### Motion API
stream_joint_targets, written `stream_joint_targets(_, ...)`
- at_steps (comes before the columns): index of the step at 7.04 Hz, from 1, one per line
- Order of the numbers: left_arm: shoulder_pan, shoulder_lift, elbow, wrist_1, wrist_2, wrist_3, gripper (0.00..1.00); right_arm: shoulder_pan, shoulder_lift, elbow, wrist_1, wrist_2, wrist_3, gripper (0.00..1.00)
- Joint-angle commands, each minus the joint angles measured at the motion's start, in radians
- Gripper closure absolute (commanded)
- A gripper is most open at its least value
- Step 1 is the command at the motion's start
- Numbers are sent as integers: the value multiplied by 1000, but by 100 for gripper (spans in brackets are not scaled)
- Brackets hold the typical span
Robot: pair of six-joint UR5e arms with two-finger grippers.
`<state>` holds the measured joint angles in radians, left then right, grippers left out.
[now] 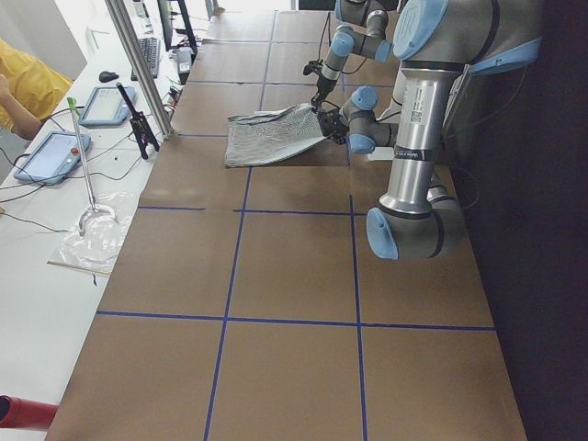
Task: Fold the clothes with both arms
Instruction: 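Lift the near edge with both grippers and fold it away from the robot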
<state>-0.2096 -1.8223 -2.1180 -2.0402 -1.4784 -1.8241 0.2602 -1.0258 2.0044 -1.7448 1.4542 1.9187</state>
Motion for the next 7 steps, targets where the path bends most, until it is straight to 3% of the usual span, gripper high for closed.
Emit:
stream_joint_targets(1,6,-11,-222,257,-31,0,100,-54,-4,185,-175,0,45,100)
stream_joint_targets(3,-11,-84,-150,313,-77,29,100,-67,6,134,-170,-6,45,100)
stream_joint_targets(5,-158,-146,-90,318,-88,178,100,31,38,110,-167,0,-22,100)
stream_joint_targets(7,-284,-207,74,301,-123,285,100,115,128,-81,-58,2,-30,100)
